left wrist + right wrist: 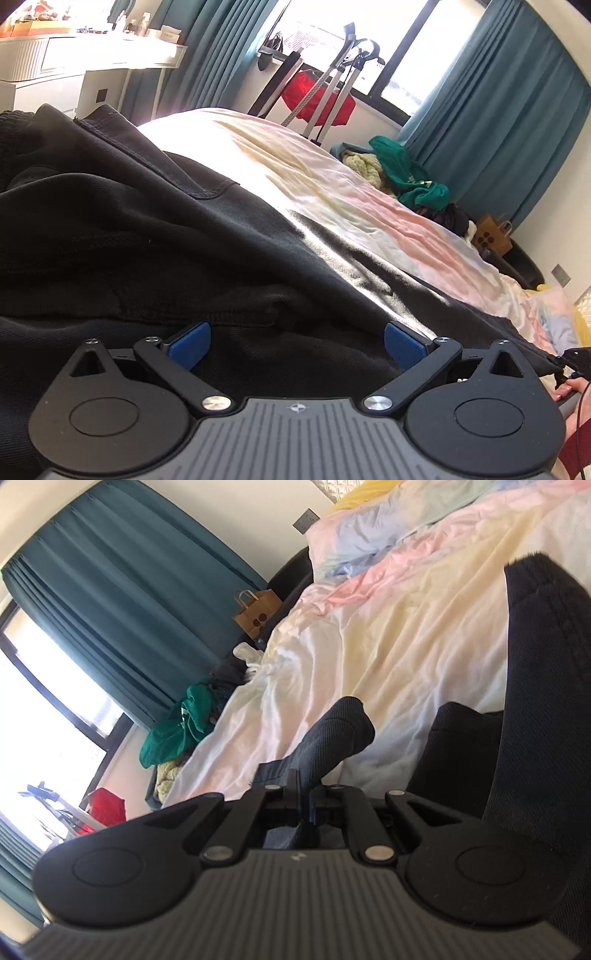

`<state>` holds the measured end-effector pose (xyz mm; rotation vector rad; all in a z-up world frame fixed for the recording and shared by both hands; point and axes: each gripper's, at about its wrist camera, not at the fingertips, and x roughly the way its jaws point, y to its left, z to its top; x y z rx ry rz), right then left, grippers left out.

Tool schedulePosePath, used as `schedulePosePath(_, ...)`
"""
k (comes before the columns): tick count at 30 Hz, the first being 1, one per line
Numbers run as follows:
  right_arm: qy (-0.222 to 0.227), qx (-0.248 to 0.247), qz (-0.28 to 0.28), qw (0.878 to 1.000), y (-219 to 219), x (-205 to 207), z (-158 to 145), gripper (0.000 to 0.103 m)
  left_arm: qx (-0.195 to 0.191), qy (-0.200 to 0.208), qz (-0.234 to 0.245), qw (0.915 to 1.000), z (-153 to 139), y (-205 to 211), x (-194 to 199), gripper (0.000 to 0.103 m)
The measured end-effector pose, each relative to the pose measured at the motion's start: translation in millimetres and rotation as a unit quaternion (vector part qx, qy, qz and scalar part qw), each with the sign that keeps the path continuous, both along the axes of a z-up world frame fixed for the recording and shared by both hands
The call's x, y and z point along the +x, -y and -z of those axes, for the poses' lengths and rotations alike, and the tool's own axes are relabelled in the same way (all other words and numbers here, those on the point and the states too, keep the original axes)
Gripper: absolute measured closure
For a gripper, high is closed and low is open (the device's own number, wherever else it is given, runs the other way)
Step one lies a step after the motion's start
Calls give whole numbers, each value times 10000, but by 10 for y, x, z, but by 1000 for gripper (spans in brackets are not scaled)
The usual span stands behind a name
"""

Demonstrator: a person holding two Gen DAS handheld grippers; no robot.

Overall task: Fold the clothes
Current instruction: 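Lower the trouser leg onto the folded trousers and open the right gripper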

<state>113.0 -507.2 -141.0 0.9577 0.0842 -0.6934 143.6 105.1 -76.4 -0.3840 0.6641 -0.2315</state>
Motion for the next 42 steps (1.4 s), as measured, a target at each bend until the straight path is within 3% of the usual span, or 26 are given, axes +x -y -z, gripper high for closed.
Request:
schedulePosePath(8,480,-1107,223,9924,-444,-111,-1259,96,-277,213,-203,9992,-144,-134,-153,3)
schedulePosePath(14,-462,-789,501,9945,-160,697,-924,96,-240,189,-174,9994,-118,-147,-123,3)
schedulePosePath(19,-1245,-518,728,9882,77,1370,-645,96,-135,104,-204,9996,13,-147,74,3)
schedulePosePath(20,-1397,-412,663,9871,120,1500,-468,96,-137,101,-210,9996,41,-150,120,3)
schedulePosePath(24,-1260,-532,253,9903,205,1735,-109,93,-69,111,-188,9997,122,-117,278,3)
schedulePosePath(26,-1117,-535,22,9923,224,1738,-36,89,66,136,-149,9998,143,-77,317,3)
schedulePosePath(28,-1115,-506,-186,9923,201,1732,-27,69,190,150,-116,9996,152,-36,329,3)
schedulePosePath(30,-1108,-667,-299,9911,128,1650,-92,33,312,172,-48,9994,143,6,312,3)
schedulePosePath(31,-1117,-823,-368,9896,62,1574,-149,28,364,199,-18,9991,134,21,289,3)
schedulePosePath(37,-1379,-1698,-800,9725,-534,999,-520,27,609,450,135,9970,-21,96,39,3)
schedulePosePath(42,-1790,-1568,-1637,9574,-1251,380,-719,27,1046,591,404,9919,-163,174,-151,3)
